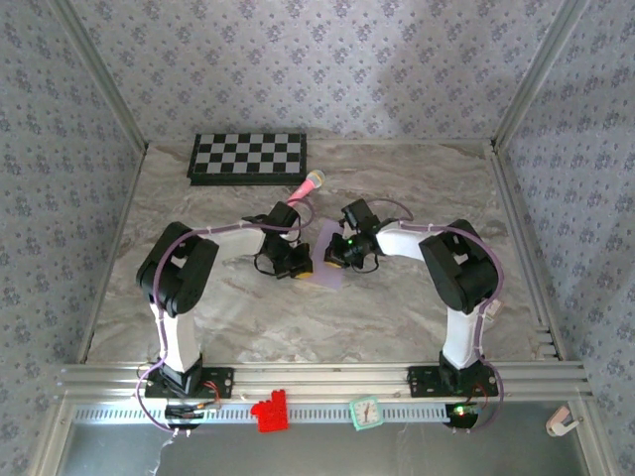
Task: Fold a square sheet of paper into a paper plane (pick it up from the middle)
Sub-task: Fold the triangle a second time at the center of the table.
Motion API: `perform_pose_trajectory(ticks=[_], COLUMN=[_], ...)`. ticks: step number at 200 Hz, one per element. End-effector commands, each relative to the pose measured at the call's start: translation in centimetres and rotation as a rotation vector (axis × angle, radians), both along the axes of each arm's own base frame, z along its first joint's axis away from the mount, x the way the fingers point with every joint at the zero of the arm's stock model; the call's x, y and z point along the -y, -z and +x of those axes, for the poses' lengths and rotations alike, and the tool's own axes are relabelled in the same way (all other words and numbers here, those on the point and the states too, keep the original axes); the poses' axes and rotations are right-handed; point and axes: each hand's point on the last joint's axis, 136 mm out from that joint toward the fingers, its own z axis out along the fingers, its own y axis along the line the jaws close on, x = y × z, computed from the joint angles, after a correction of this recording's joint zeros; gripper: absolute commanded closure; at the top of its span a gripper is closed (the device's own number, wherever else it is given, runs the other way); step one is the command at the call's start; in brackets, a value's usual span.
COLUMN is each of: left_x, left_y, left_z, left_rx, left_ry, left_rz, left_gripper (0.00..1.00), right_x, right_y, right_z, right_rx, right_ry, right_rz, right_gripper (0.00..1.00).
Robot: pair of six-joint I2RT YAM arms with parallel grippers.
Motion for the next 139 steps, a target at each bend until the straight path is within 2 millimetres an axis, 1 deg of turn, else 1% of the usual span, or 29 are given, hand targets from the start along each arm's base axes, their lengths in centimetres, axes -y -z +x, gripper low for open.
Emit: perform_pose_trajectory(ticks=[1,16,29,43,63,94,114,139], left_x=[-2.2,-2.1,-2.1,-2.1,-2.4,-3.2,-4.2,-4.9], left_y=[2.7,2.6,2.7,2.7,2.7,3.1,3.8,4.7], left_z=[-1.7,-1.6,-1.6,-1.5,-1.6,-2.1,-3.0,-3.9], left_rx=[-0.088,-0.086,-0.089,-0.092,-0.097,-0.126,-0.162,-0.198], left_ry=[-0.021,-0.023,-0.027,-0.031,-0.039,-0.061,-0.081,-0.101], left_rz=[0.121,0.119,0.121,0.123,0.140,0.185,0.225,0.250], left_gripper=[1.00,1.00,1.00,1.00,1.00,1.00,1.00,1.00], right_x=[-0.8,-1.5,-1.8,-1.7,-1.1,1.0,3.1,6.0], right_y=[-1.4,-1.9,-1.8,-1.3,-0.1,1.4,1.8,2.1], right_z=[-0.4,-0.4,-0.4,-0.5,-0.7,-0.9,-0.7,0.3], right_rx=[0.053,0.072,0.071,0.055,0.030,0.009,0.014,0.027], right_ry=[-0.066,-0.074,-0.075,-0.069,-0.047,-0.017,0.011,0.060], right_rz=[0.010,0.039,0.049,0.041,0.020,-0.008,-0.023,-0.015], right_gripper=[0.94,0.94,0.94,0.94,0.94,0.94,0.94,0.94])
